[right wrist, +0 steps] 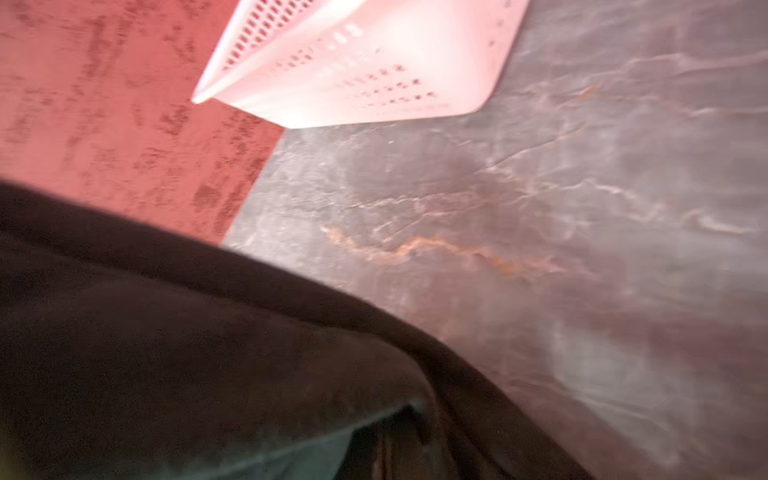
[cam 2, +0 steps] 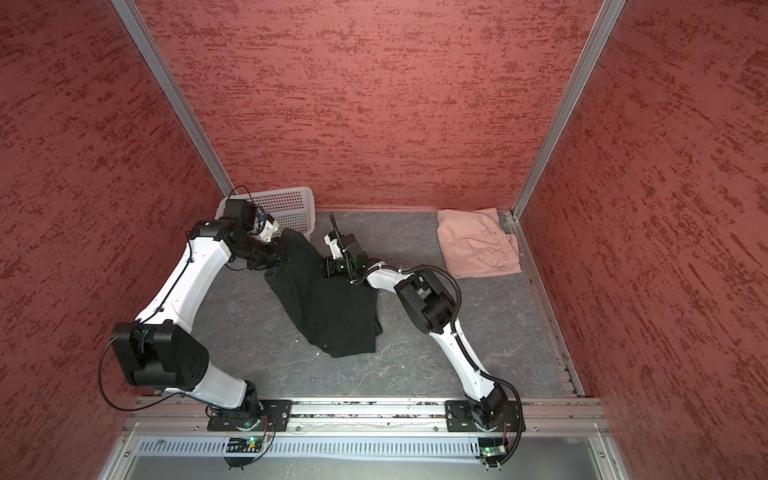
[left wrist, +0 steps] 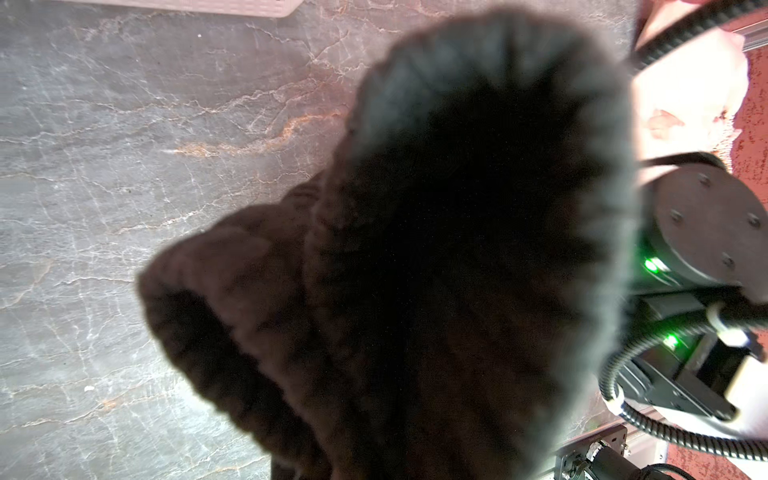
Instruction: Fold and stack the shorts
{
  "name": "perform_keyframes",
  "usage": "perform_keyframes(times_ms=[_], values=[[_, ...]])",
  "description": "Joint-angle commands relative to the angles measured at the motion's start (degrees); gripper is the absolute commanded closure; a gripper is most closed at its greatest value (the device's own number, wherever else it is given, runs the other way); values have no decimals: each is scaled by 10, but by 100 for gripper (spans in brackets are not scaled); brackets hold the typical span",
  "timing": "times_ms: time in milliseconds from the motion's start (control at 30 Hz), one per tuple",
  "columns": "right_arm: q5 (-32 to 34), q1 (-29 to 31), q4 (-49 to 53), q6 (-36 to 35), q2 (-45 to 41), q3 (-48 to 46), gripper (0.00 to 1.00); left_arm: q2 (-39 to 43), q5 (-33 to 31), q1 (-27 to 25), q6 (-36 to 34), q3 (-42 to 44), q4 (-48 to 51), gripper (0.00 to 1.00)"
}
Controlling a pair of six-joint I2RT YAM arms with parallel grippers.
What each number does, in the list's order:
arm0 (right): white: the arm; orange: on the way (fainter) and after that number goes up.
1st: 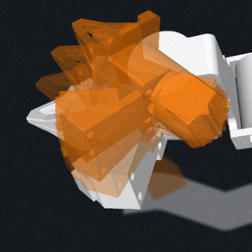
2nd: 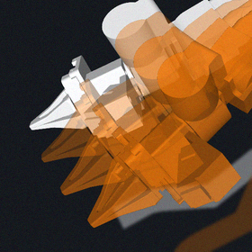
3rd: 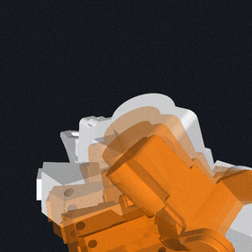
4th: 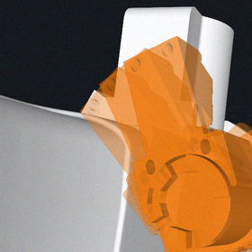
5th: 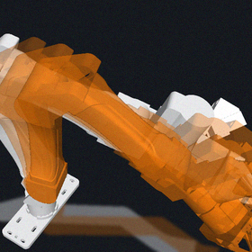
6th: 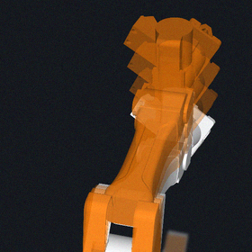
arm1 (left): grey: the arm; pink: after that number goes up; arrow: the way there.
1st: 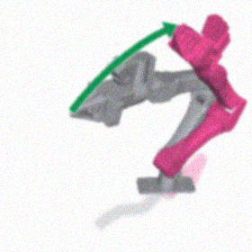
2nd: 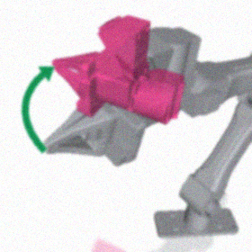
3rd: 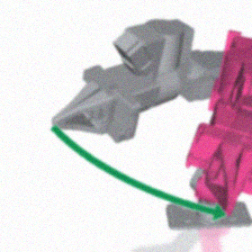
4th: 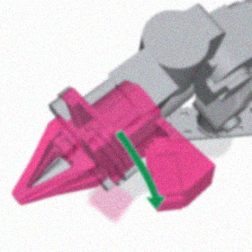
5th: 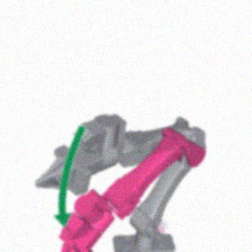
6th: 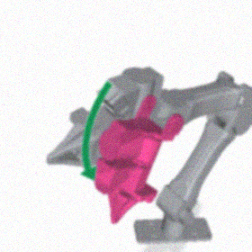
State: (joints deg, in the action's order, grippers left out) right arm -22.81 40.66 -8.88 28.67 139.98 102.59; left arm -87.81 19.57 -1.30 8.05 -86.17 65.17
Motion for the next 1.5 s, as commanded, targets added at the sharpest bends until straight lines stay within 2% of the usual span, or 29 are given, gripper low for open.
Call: perform_keyframes(times_ms=[0, 200, 400, 500, 567, 667, 800, 900, 1033, 1167, 1467], values=[[52, -9, 36, -30, -5, 5, 94, 24, 18, -3, -10, 8, -4, 100], [34, -15, -6, -10, -8, -12, 93, 23, 20, -3, -12, 15, -9, 100], [-46, -11, -142, 116, 32, 0, 93, 17, 12, -10, -9, 10, -12, 100], [-46, -11, -126, 117, 30, 7, 86, 11, -28, -21, -9, -1, 4, 100], [-5, -17, -80, 78, -8, -19, 80, 1, -69, -34, -10, -16, 27, 100], [46, -42, -31, 32, -101, -109, 64, -14, -130, -60, 2, -44, 62, 100], [103, -85, 3, -3, -265, -288, 48, -32, -147, -86, 26, -64, 89, 98], [125, -97, 60, -27, -347, -383, 40, -52, -154, -103, 46, -75, 101, 98], [103, -97, 50, -12, -393, -492, 40, -87, -179, -132, 68, -102, 126, 98], [72, -93, -24, 26, -404, -562, 49, -115, -202, -164, 103, -138, 146, 98], [66, -85, -101, 40, -362, -570, 51, -185, -189, -261, 201, -160, 152, 99]])
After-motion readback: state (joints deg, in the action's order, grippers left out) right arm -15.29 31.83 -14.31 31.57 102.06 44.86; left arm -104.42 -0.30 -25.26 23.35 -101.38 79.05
